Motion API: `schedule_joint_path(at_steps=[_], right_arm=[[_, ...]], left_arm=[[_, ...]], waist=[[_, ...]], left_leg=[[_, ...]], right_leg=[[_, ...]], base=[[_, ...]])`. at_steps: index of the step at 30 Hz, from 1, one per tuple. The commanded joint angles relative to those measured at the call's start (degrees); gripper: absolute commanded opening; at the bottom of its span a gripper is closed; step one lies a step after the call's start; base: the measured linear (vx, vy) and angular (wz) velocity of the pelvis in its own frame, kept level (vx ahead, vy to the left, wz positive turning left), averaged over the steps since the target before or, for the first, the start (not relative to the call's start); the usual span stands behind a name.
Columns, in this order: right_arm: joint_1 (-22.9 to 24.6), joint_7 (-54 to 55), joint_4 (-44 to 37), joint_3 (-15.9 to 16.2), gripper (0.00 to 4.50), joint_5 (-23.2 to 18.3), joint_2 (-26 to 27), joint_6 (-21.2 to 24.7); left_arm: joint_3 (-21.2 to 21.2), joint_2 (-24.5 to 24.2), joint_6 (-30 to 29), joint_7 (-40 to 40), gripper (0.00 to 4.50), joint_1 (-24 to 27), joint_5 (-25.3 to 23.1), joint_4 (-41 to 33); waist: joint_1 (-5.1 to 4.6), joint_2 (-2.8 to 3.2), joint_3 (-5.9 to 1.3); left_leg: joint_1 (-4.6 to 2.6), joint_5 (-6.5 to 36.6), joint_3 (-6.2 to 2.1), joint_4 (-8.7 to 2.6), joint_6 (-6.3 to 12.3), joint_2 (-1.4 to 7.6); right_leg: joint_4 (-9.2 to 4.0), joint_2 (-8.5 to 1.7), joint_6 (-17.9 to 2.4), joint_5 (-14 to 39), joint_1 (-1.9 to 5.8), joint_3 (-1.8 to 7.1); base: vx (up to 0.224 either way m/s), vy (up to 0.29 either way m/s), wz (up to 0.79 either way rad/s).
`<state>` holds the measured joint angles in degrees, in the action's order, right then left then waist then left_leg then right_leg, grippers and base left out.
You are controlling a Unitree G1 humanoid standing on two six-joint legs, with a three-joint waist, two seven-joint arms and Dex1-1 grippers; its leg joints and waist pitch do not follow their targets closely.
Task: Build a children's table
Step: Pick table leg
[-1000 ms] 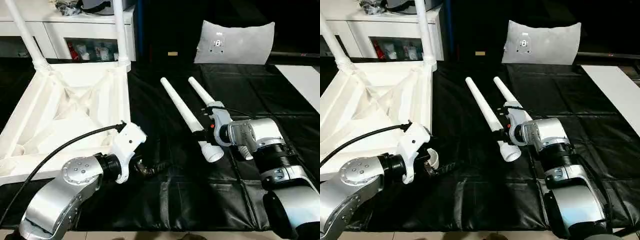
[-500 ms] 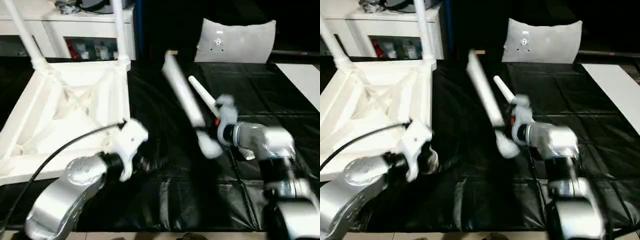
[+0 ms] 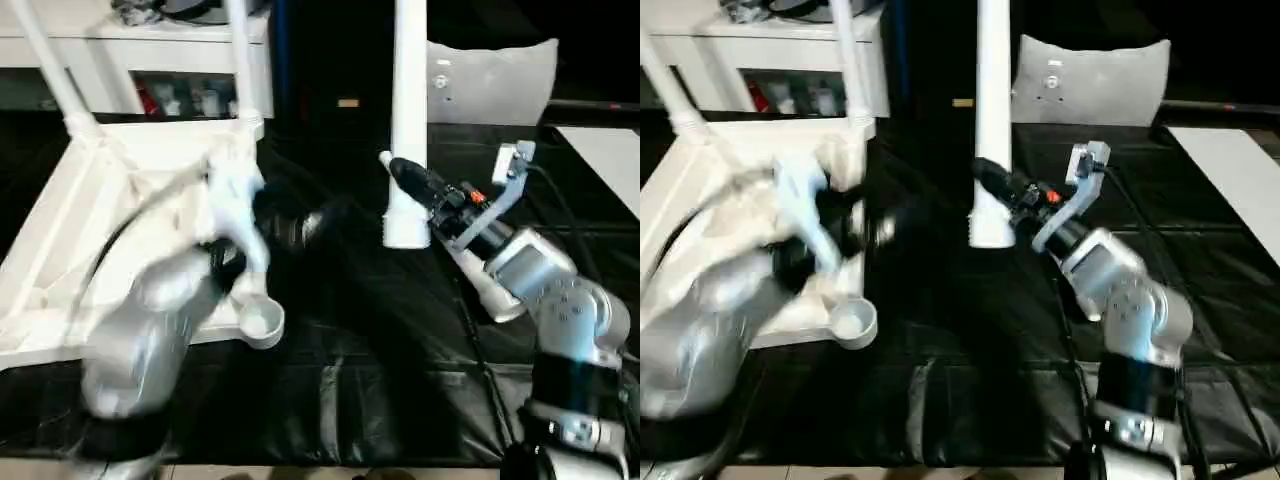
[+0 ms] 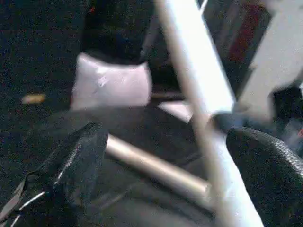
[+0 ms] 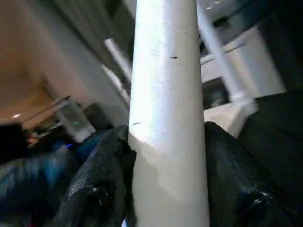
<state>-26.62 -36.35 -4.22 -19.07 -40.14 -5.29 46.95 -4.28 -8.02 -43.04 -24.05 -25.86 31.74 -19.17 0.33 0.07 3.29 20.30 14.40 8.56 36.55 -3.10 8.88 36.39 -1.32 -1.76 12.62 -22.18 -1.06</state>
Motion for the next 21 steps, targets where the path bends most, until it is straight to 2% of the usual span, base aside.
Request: schedule_joint_path(at_steps=[1,3,7,9,11,12,14,15,18,19,20,21], right_arm=[[0.0,-0.6,-2.0,0.2,1.9,-1.8,-0.1,-0.3],[0.2,-0.3,-2.7,-0.2,1.9,-2.9,0.4,0.7],[1.0,-0.7,-3.5,0.9,1.9,-3.2,0.2,0.6],[1.4,-0.6,-3.8,1.7,1.9,-3.1,0.0,0.0],[1.5,0.6,-4.1,2.0,1.9,-2.5,0.0,-0.4],[1.5,2.1,-4.4,2.8,1.9,-0.5,-0.1,-1.6],[1.7,3.7,-5.2,3.9,1.9,0.9,0.0,-2.5],[2.0,5.1,-6.1,4.5,1.9,1.5,0.9,-3.0],[2.4,5.8,-7.2,4.8,1.9,1.0,1.9,-2.9],[3.2,5.7,-8.1,6.7,1.9,2.4,1.8,-4.0],[4.2,5.0,-8.7,9.0,1.9,4.5,1.2,-6.0],[4.4,4.7,-8.9,9.7,1.9,5.1,1.1,-6.7]], left_arm=[[-0.8,0.6,-1.6,-0.5,4.5,-0.6,2.4,0.7],[-2.2,2.0,-2.9,-0.5,4.5,-2.1,5.7,0.8],[-3.7,3.5,-4.5,0.2,4.5,-3.6,9.3,1.3],[-3.4,3.1,-4.8,0.1,4.5,-4.2,9.2,1.8],[-3.1,3.4,-4.7,0.2,4.5,-5.0,9.0,2.9],[-3.5,4.3,-4.4,0.9,4.5,-6.2,9.2,4.4],[-3.6,5.2,-3.8,2.1,4.5,-7.9,8.6,6.7],[-2.8,5.7,-3.1,3.6,4.5,-9.5,6.5,9.7],[-2.2,6.0,-2.4,4.6,4.5,-10.5,5.2,11.6],[-2.4,6.8,-1.9,5.6,4.5,-11.3,5.2,12.9],[-2.7,7.6,-1.4,6.3,4.5,-11.7,5.3,13.6],[-2.8,7.8,-1.2,6.5,4.5,-11.8,5.4,13.7]], waist=[[0.22,-0.23,-3.47],[0.24,-0.58,-3.51],[0.3,-0.5,-3.48],[0.22,-0.26,-3.41],[0.19,-0.36,-3.35],[0.14,-0.42,-3.31],[0.19,-0.33,-3.38],[0.25,-0.71,-3.32],[0.19,-0.86,-3.3],[0.13,-0.85,-3.37],[0.14,-0.73,-3.41],[0.14,-0.83,-3.4]], left_leg=[[0.42,-2.6,-0.9,-4.27,2.57,3.23],[0.42,-3.0,-0.75,-4.29,2.65,3.19],[0.5,-3.7,-0.76,-4.29,3.0,3.2],[0.41,-3.3,-0.77,-4.33,3.0,3.2],[0.42,-2.9,-0.76,-4.39,2.79,3.19],[0.45,-2.7,-0.68,-4.38,2.42,3.17],[0.25,-2.6,-0.69,-4.34,1.84,3.1],[0.26,-2.8,-0.7,-4.46,1.95,3.16],[0.37,-2.7,-0.79,-4.49,2.32,3.17],[0.52,-3.2,-0.8,-4.47,2.36,3.18],[0.47,-3.9,-0.75,-4.33,2.39,3.29],[0.53,-4.0,-0.75,-4.34,2.49,3.25]], right_leg=[[-4.4,-5.58,-12.8,3.0,3.33,2.9],[-4.4,-5.61,-12.9,2.5,3.39,2.9],[-4.37,-5.62,-12.9,1.4,3.46,2.91],[-4.53,-5.58,-12.5,2.2,3.39,2.88],[-4.74,-5.59,-12.0,3.3,3.42,2.91],[-4.85,-5.6,-11.8,4.2,3.38,2.93],[-4.9,-5.47,-11.5,4.9,3.25,2.88],[-4.88,-5.56,-11.2,4.8,3.32,2.95],[-4.86,-5.75,-10.7,4.7,3.43,3.02],[-4.75,-5.78,-10.7,4.0,3.61,3.03],[-4.75,-5.76,-10.8,2.7,3.45,2.99],[-4.74,-5.77,-10.9,2.0,3.57,3.0]], base=[[0.0,0.0,0.0],[0.0,0.0,0.0],[0.0,0.0,0.0],[0.0,0.0,0.0],[0.0,0.0,0.0],[0.0,0.0,0.0],[0.0,0.0,0.0],[0.0,0.0,0.0],[0.0,0.0,0.0],[0.0,0.0,0.0],[0.0,0.0,0.0],[0.0,0.0,0.0]])
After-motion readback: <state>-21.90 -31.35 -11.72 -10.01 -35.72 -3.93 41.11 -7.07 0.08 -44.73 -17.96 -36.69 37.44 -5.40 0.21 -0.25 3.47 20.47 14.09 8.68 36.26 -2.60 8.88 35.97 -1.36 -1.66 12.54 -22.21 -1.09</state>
